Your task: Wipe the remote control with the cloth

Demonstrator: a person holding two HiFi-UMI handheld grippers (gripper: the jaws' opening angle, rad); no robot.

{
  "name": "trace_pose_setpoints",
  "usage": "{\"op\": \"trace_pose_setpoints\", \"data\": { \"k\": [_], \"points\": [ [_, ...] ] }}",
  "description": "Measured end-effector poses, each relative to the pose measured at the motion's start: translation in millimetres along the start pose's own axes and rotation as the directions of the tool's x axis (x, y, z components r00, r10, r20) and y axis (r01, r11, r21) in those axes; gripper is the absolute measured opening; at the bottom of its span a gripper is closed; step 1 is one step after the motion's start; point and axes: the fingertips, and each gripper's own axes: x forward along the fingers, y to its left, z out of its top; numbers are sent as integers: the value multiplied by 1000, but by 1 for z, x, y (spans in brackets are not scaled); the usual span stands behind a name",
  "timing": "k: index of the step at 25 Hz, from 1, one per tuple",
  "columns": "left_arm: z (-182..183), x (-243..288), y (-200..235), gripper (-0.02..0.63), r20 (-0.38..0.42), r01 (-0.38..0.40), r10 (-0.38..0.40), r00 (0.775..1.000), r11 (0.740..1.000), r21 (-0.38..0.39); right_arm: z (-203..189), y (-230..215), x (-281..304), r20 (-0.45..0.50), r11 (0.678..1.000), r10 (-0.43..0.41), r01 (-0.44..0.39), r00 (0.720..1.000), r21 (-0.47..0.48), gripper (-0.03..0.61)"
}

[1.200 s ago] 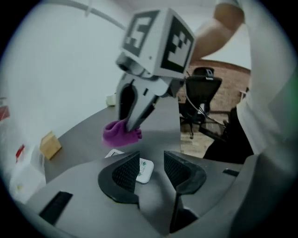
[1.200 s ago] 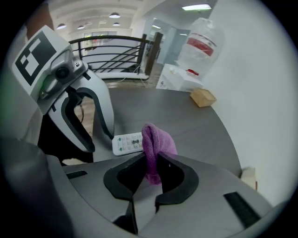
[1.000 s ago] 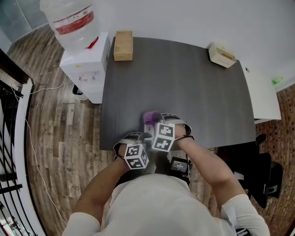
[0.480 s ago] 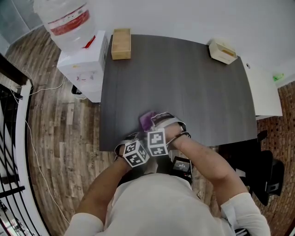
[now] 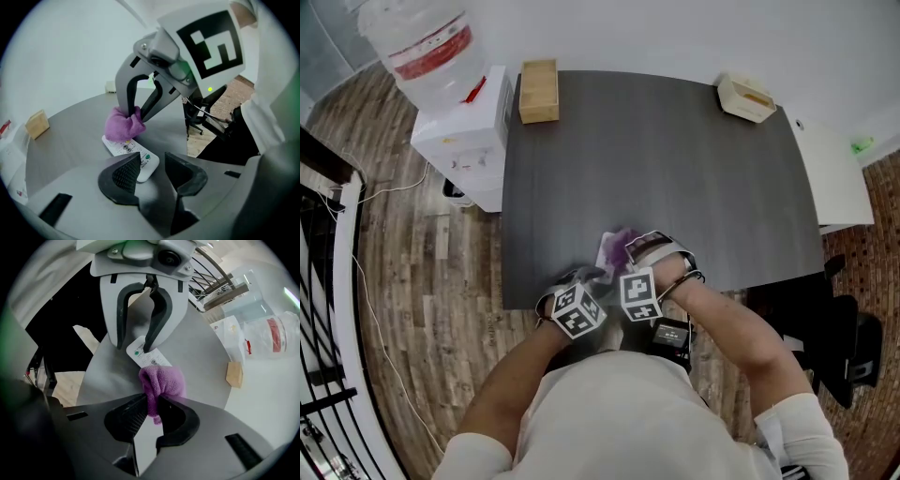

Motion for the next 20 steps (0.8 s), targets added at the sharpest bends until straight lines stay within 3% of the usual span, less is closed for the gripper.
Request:
{"op": "trace_pose_setpoints", "data": {
  "k": [6,8,10,12,13,16,18,19,20],
  "points": [
    [-1,0,2,161,-4,-2,2,1000,1000,-25,-33,24,2,-53,998,44,-41,998,46,72],
    [1,-1,0,161,-3,6,-6,1000,999,-34,-43,30,2,-51,991,63,-56,997,120,72],
    [6,-7,0,161,14,5,-4,1000,1000,-24,-49,27,2,-24,963,71,-63,997,261,72],
    [10,-17,7,161,55,-23,25,998,999,-28,-52,15,2,27,888,73,-77,997,454,72],
    [8,-22,13,163,66,-37,39,997,999,-39,-53,7,2,57,827,69,-90,996,555,72],
    [-12,-24,21,163,21,-23,25,999,997,-74,-53,-15,6,143,582,49,-145,988,800,73],
    [-26,-18,16,163,-33,19,-22,999,996,-84,-47,-23,10,194,439,42,-192,980,878,73],
    [-30,-15,12,163,-51,37,-42,998,996,-84,-41,-23,12,215,404,44,-214,976,889,74],
    [-32,-13,8,163,-63,49,-54,997,996,-81,-34,-21,12,229,399,49,-229,972,888,74]
  ]
}}
